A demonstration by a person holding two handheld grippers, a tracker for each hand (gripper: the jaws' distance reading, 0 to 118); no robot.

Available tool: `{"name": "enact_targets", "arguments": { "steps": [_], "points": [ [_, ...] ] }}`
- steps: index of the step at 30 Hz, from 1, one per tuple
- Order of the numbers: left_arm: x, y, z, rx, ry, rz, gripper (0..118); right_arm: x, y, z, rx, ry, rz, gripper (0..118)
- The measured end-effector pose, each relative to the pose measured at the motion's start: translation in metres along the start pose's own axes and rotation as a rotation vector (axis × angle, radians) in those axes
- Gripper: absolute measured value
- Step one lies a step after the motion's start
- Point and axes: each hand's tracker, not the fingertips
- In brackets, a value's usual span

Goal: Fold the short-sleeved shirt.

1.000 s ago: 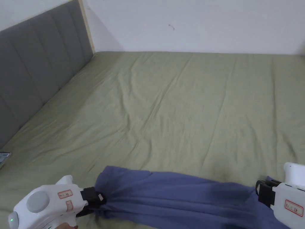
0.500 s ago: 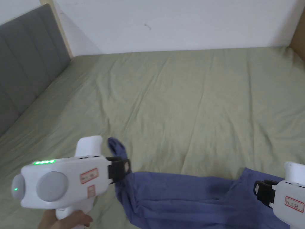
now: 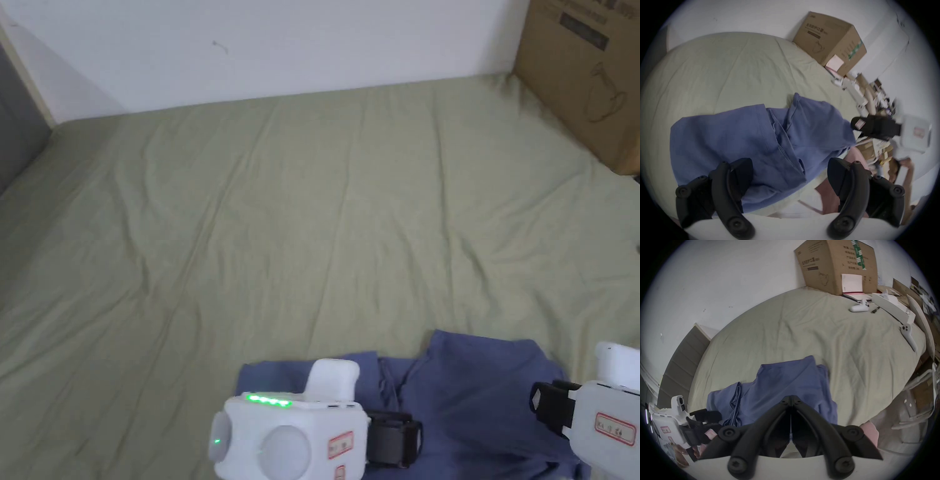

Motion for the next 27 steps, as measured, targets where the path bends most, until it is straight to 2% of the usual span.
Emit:
{"name": "enact_targets", "arguments": {
  "steps": [1, 2, 3, 4, 5, 8, 10, 13, 19, 23, 25, 27],
  "points": [
    [-0.002, 0.003, 0.009, 0.013, -0.007, 0.036, 96, 0.005, 0.001, 0.002, 0.007, -0.001, -0.015, 0],
    [-0.004, 0.007, 0.018, 0.038, -0.022, 0.069, 78, 0.008, 0.002, 0.004, 0.015, 0.005, -0.025, 0],
    [-0.014, 0.009, 0.032, 0.073, -0.034, 0.092, 49, 0.009, 0.003, 0.005, 0.015, 0.011, -0.028, 0],
    [-0.017, 0.010, 0.045, 0.122, -0.051, 0.122, 15, 0.008, 0.003, 0.007, 0.015, 0.011, -0.028, 0],
    [-0.020, 0.012, 0.057, 0.154, -0.051, 0.143, 2, 0.008, 0.003, 0.008, 0.024, 0.011, -0.023, 0],
    [-0.031, 0.012, 0.072, 0.215, 0.088, 0.160, 1, 0.001, 0.003, 0.009, 0.028, 0.023, 0.013, 0],
    [-0.038, 0.012, 0.066, 0.173, 0.122, 0.164, 1, -0.004, 0.002, 0.006, 0.029, 0.040, 0.026, 0],
    [-0.039, 0.006, 0.040, 0.112, 0.032, 0.204, 1, -0.010, -0.001, 0.001, 0.017, 0.065, 0.038, 0],
    [-0.004, -0.016, -0.027, -0.080, 0.017, 0.114, 1, -0.004, -0.008, -0.007, -0.030, 0.105, 0.018, 0],
    [0.018, -0.032, -0.032, -0.118, -0.011, 0.074, 1, 0.004, -0.010, -0.007, -0.040, 0.075, 0.040, 0],
    [0.022, -0.037, -0.033, -0.157, -0.100, 0.058, 1, 0.008, -0.010, -0.006, -0.043, 0.070, 0.038, 0],
    [0.022, -0.040, -0.024, -0.144, -0.058, 0.046, 1, 0.011, -0.008, -0.005, -0.043, 0.064, 0.033, 0]
  ]
}}
